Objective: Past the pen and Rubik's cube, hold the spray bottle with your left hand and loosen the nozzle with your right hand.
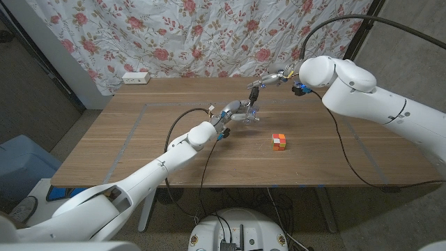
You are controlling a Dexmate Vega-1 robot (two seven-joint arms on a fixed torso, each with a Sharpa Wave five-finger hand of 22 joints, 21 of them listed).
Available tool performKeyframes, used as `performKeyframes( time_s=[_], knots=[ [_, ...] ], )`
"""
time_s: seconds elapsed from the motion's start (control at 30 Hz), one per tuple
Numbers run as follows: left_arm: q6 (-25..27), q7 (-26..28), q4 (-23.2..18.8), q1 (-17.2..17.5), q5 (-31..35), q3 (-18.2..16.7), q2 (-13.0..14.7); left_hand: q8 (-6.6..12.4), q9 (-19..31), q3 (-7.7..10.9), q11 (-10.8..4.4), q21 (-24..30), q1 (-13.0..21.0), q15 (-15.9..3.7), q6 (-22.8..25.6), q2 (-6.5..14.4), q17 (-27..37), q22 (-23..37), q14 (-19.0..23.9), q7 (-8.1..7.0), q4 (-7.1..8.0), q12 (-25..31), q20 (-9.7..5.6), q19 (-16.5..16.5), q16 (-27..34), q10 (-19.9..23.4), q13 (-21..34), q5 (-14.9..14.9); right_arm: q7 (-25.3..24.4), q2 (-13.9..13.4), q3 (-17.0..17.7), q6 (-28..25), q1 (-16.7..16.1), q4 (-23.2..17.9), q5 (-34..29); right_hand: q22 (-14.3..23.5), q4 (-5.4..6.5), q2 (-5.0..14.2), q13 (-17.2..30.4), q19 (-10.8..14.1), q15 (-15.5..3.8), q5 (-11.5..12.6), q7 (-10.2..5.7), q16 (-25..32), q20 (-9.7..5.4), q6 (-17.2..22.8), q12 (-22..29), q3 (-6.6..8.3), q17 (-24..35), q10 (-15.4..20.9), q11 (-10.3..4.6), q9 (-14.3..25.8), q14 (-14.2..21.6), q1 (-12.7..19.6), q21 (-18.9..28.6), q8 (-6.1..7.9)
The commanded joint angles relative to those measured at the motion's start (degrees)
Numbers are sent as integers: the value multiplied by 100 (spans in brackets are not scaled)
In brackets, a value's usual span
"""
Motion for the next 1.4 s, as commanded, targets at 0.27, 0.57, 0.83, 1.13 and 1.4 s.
performKeyframes(
  time_s=[0.27, 0.57, 0.83, 1.13, 1.4],
  knots=[
    [-58, -47, 19, 6, -6, -5, 12, 21, 15, 162, -35, 2, -866, -610, 189, 988, 20, 30, 50, 108, 123, -20, -104, 15, -11, 79, 34, -11, 626, 232, -842, -503, 562, 38, -748, 16, -77, 42, 25, 36, 9, 31, 47, -34, -31, 45, 43, 27, 7, 69, 28, 32, 6, 56, 37, 61],
    [-31, -51, 30, -10, -18, -18, 11, 24, 16, 167, -25, 1, -871, -612, 202, 990, 20, 30, 52, 121, 124, -30, -101, 13, -12, 65, 37, -12, 886, 347, -1074, -516, 741, 181, -971, 18, -121, 71, 27, 64, 7, 38, 69, -33, -33, 28, 46, 60, 4, 60, 31, 41, 25, 90, 51, 72],
    [12, -34, -11, 31, -37, -23, 21, 18, 16, 168, -15, 1, -875, -606, 194, 993, 25, 30, 51, 124, 125, -31, -101, 14, -10, 72, 40, -13, 1120, 429, -1297, -605, 858, 229, -1324, 16, -209, 133, 30, 108, 5, 58, 37, -41, -35, 90, 61, 131, -1, 82, 30, 56, 31, 178, 64, 123],
    [-4, -36, -8, 46, -55, -19, 9, 16, 17, 176, -6, 1, -884, -599, 192, 1005, 29, 30, 53, 128, 132, -32, -91, 15, -9, 75, 43, -13, 1244, 506, -1323, -670, 827, 249, -1561, 12, -468, 231, 38, 207, 5, 82, -26, -53, -39, 245, 104, 302, -19, 181, 24, 94, 69, 456, 78, 231],
    [-15, -78, -3, 61, -86, -4, 1, 8, 17, 187, 8, 1, -906, -592, 179, 1018, 27, 31, 51, 135, 145, -37, -83, 15, -16, 69, 46, -12, 1291, 557, -1339, -707, 770, 244, -1777, 10, -662, 304, 44, 316, 4, 72, -126, -41, -42, 361, 135, 429, -31, 274, 13, 134, 148, 665, 92, 303]
  ],
)
